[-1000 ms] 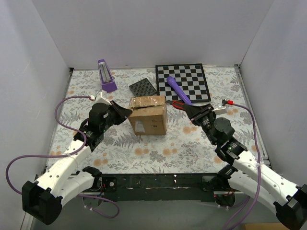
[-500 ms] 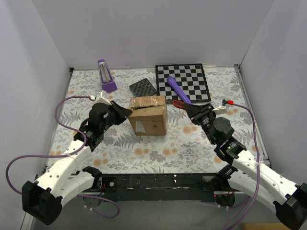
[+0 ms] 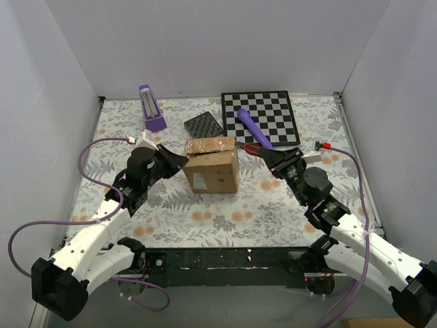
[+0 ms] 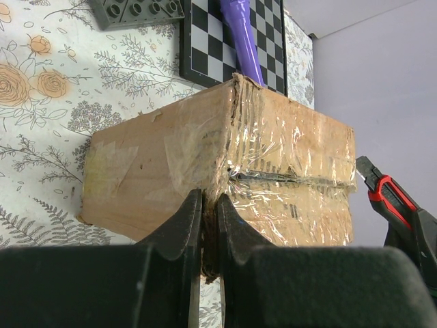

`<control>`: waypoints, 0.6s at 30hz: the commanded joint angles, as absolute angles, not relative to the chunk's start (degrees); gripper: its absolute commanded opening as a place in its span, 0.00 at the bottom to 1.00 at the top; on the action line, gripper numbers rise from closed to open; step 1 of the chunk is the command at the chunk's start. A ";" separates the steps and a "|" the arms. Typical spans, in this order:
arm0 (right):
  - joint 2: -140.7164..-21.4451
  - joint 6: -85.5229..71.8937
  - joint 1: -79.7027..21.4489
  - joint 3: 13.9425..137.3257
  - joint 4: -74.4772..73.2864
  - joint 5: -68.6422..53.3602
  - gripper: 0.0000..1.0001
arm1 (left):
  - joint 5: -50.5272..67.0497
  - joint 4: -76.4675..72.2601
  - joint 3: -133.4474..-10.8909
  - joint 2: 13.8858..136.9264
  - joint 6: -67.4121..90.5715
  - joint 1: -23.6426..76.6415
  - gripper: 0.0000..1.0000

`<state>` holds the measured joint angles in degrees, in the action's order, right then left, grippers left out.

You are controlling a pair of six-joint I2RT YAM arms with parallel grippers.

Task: Unpack the express box
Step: Cut the express box at the center of the board.

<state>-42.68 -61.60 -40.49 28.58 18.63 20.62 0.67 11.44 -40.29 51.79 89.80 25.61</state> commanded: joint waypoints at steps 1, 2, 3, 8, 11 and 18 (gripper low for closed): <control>-42.98 -63.63 -40.34 29.00 22.77 18.72 0.01 | 0.70 8.88 -40.87 50.27 90.53 25.40 0.00; -42.89 -63.89 -40.43 28.92 22.68 18.55 0.01 | -0.95 8.88 -40.87 50.27 90.70 25.40 0.00; -42.80 -64.07 -40.43 28.57 22.68 18.20 0.01 | -1.05 8.96 -41.04 50.19 90.79 25.40 0.00; -42.45 -64.77 -40.43 29.00 20.57 17.23 0.01 | -4.21 9.93 -41.48 49.92 91.41 25.75 0.00; -42.63 -65.04 -40.43 29.53 19.78 16.09 0.01 | -5.80 10.63 -42.18 50.18 91.67 26.19 0.00; -43.59 -66.97 -40.43 29.88 19.16 11.61 0.01 | -11.68 12.66 -44.38 51.41 92.37 28.39 0.00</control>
